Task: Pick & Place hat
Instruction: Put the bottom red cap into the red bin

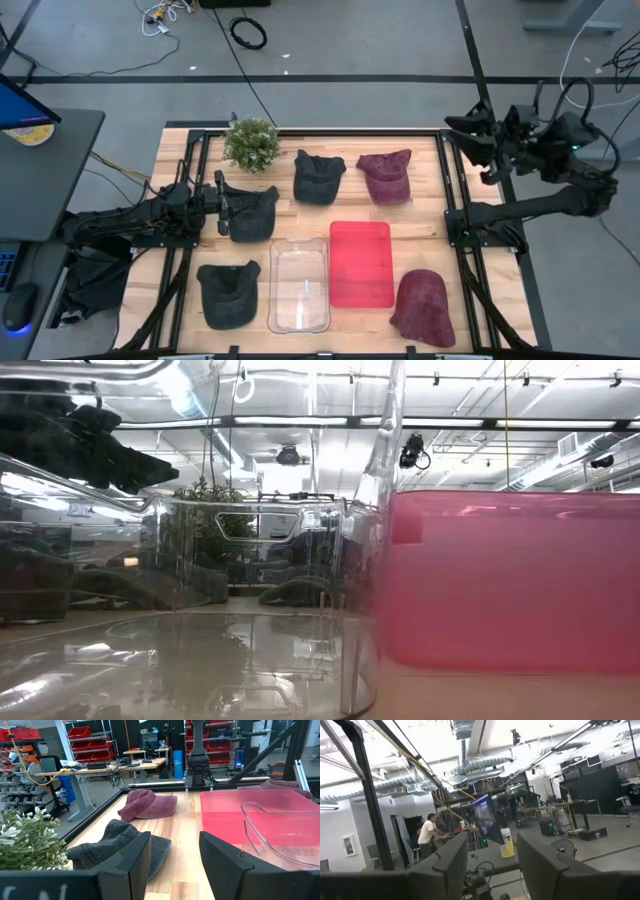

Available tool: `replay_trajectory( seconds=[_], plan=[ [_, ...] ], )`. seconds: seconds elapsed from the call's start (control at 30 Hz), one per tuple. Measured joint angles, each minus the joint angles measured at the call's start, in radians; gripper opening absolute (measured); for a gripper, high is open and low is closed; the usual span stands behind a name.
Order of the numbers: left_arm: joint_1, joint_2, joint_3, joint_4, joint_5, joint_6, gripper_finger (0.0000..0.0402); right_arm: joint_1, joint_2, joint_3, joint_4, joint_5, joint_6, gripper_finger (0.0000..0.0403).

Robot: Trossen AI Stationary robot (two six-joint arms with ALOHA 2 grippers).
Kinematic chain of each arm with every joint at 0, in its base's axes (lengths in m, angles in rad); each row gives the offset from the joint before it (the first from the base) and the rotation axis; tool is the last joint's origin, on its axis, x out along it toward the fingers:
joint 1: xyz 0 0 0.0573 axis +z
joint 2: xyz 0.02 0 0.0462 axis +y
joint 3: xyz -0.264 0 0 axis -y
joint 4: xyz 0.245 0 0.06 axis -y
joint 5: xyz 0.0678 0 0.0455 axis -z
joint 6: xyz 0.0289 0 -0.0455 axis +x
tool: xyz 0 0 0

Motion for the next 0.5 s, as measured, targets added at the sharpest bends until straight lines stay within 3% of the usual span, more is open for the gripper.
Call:
replay_trajectory(
  seconds=[0.2,0.33,0.43,0.5],
  plan=[
    [0.0,0.0,0.0,0.0,0.0,0.0,0.0172,0.0,0.045,-0.001,-0.029,-0.052,0.171,0.0173],
    [0.0,0.0,0.0,0.0,0.0,0.0,0.0172,0.001,0.079,0.011,-0.05,-0.298,0.19,0.0173],
    [0.0,0.0,0.0,0.0,0.0,0.0,0.0172,0.011,0.151,0.124,-0.33,-0.416,0.198,0.0173],
    [0.0,0.0,0.0,0.0,0.0,0.0,0.0172,0.044,0.224,0.221,-0.629,-0.348,0.176,0.0173]
  ],
)
